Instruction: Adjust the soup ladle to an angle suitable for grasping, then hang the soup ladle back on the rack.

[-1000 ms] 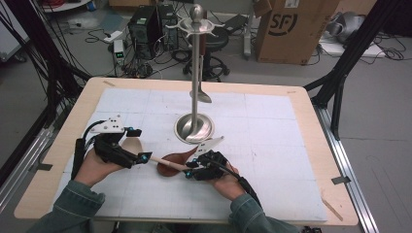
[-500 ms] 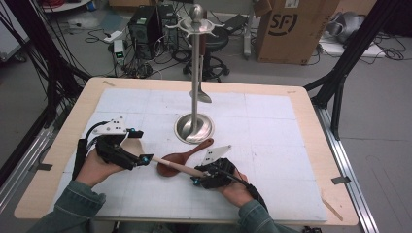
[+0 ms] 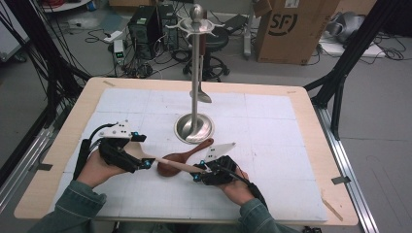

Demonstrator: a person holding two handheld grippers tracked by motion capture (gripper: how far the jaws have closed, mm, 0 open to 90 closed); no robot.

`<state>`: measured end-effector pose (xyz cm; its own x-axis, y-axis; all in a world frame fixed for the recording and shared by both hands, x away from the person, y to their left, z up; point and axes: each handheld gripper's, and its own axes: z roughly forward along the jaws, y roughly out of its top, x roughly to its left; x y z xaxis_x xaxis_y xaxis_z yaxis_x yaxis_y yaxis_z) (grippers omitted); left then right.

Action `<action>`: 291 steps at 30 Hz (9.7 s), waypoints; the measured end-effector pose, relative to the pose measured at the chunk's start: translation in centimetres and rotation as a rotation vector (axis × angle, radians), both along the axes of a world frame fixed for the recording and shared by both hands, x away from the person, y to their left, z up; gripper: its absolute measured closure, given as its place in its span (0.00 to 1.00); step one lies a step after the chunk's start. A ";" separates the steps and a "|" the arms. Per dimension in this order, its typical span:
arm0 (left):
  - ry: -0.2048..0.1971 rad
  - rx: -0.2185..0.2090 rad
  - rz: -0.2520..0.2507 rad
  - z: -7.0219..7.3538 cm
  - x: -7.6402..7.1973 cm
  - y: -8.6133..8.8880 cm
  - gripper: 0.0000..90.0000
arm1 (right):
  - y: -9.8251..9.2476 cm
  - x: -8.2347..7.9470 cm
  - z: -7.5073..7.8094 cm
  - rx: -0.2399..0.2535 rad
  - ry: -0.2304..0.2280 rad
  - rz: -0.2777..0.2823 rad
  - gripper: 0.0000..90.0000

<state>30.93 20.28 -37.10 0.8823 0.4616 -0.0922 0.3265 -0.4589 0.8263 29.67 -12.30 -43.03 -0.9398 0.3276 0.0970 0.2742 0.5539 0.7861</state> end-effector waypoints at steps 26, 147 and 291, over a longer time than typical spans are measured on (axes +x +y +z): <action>0.000 0.013 -0.040 -0.2 -0.2 -0.6 0.13 | -0.1 -0.6 2.6 0.031 0.035 0.084 0.75; 0.079 -0.171 -0.284 0.8 -1.4 -3.3 0.72 | 3.8 0.0 8.8 0.470 -0.003 0.058 0.83; 0.022 -0.155 0.017 1.2 0.3 1.7 0.18 | 0.8 11.6 20.3 0.460 -0.130 -0.049 0.84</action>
<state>31.23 22.00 -35.92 0.8717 0.4548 -0.1825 0.3515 -0.3208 0.8795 41.31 -11.48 -22.71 -0.9384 0.3223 0.1248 0.1745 0.1300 0.9760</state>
